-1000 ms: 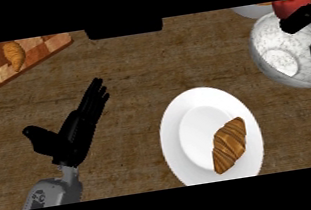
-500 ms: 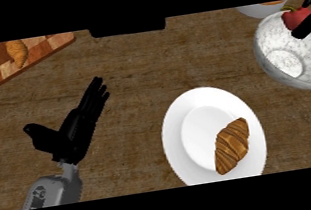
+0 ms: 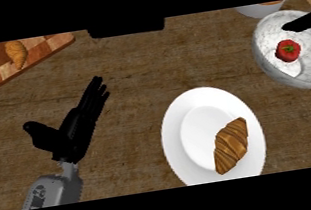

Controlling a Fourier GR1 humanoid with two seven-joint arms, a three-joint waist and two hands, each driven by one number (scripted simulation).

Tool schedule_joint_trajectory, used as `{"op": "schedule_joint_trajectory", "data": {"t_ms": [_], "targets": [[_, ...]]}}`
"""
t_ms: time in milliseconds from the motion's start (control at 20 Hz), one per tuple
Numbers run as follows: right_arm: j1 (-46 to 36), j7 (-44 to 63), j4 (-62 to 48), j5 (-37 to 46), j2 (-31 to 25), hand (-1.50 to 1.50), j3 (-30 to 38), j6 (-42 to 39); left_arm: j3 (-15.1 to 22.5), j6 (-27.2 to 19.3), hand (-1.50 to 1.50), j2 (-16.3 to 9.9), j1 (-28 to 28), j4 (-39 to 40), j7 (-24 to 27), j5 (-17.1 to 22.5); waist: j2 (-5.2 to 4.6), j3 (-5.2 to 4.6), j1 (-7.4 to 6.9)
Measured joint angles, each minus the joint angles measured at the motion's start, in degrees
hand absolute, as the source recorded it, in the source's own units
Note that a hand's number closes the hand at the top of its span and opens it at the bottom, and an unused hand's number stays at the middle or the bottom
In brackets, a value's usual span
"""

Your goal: Pick the bell pepper from the plate and place it in the bowl

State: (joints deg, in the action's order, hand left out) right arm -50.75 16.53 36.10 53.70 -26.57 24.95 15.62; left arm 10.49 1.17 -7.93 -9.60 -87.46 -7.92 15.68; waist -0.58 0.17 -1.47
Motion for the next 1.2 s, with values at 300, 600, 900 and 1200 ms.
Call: {"op": "schedule_joint_trajectory", "data": {"t_ms": [300,600,900,1200], "targets": [[1.42,-13.1,9.02,-12.81,3.85,-1.5,7.76,6.91,-0.26,-0.44,0.0,-0.13,1.72,-0.85,0.11,-0.25,0.8,-0.01,1.62],[9.03,-19.77,26.79,-22.71,11.07,-1.5,8.62,3.85,-1.04,-0.59,0.0,-0.58,4.12,-1.18,0.52,-0.31,1.7,-0.18,3.74],[22.3,-21.0,49.31,-27.97,18.96,-1.5,5.78,-0.73,-1.77,-1.33,0.0,-0.61,6.44,-1.89,1.28,-0.51,2.43,-0.28,5.91],[40.05,-21.61,69.44,-31.25,24.76,1.5,-0.68,-3.61,-2.24,-1.67,0.0,-0.86,7.31,-2.59,1.09,-0.5,2.76,-0.28,7.47]]}}
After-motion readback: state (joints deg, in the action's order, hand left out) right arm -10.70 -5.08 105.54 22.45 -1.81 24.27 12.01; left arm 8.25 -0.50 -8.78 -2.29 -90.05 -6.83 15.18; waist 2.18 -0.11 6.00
